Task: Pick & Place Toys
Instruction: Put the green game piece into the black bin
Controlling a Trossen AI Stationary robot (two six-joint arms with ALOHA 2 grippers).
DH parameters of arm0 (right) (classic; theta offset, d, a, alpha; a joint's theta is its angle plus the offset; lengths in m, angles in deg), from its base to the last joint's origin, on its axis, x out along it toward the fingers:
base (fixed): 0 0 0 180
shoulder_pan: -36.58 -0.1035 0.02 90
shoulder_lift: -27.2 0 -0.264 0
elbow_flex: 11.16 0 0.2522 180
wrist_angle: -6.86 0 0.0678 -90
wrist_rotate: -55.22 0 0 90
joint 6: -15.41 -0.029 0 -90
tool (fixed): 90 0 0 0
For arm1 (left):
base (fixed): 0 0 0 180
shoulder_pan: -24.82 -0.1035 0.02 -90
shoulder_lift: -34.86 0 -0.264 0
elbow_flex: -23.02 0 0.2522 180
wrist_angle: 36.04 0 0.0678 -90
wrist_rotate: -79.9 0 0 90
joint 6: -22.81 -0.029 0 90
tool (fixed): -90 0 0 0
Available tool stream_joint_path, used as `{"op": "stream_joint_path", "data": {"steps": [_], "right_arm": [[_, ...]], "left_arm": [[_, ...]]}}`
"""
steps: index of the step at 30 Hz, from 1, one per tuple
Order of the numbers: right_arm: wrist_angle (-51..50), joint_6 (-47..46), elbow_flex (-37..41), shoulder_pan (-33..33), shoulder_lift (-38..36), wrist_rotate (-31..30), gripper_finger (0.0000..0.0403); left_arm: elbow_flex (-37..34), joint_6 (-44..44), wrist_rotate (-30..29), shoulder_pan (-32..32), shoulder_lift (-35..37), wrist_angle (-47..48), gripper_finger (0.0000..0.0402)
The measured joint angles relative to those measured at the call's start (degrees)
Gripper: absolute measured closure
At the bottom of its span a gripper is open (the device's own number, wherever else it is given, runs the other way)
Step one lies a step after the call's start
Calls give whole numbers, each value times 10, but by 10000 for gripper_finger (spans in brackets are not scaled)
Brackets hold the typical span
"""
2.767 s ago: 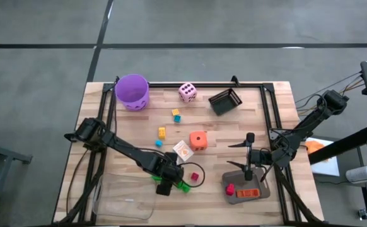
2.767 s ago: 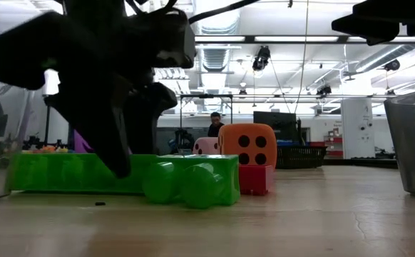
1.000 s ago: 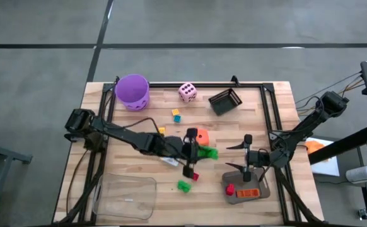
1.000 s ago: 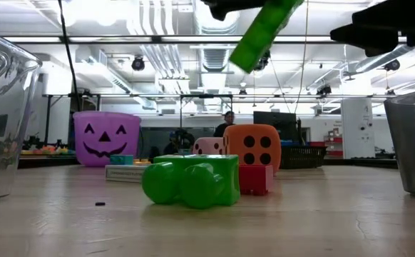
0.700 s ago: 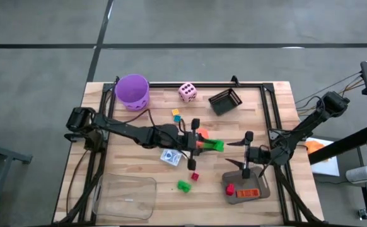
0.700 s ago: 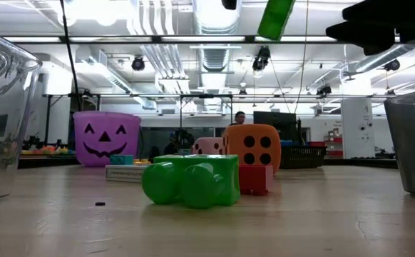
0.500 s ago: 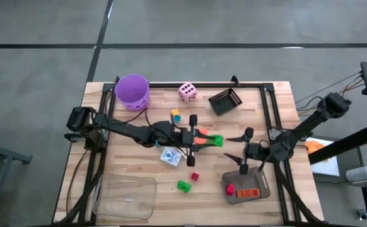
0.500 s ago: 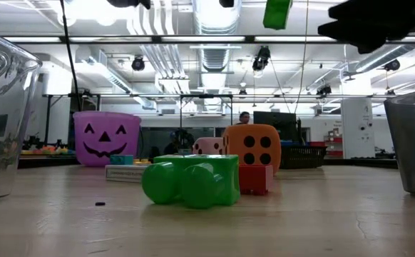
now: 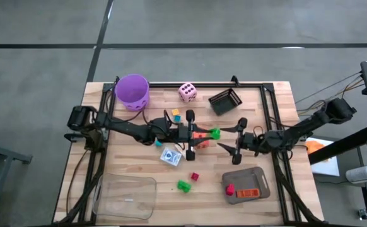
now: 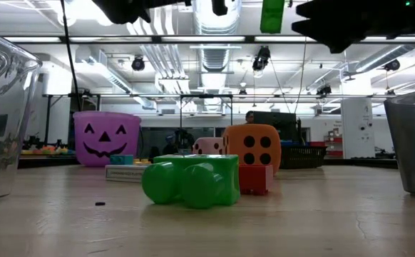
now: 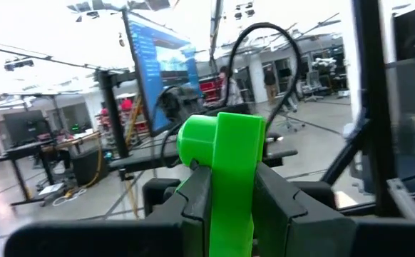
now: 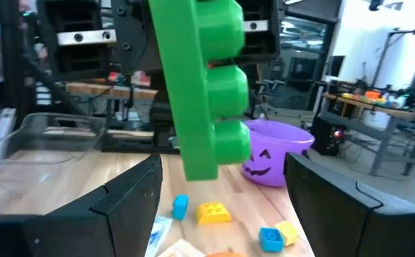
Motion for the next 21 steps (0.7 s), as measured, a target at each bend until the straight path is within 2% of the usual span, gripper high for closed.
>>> {"op": "stream_joint_path", "data": {"steps": [11,21], "right_arm": [[25,17,-30,52,43,45,114],[22,18,-79,90,113,83,114]], "left_arm": [[0,0,2,-15,-3,-1,340],[0,4,19,-18,-3,-4,340]]}}
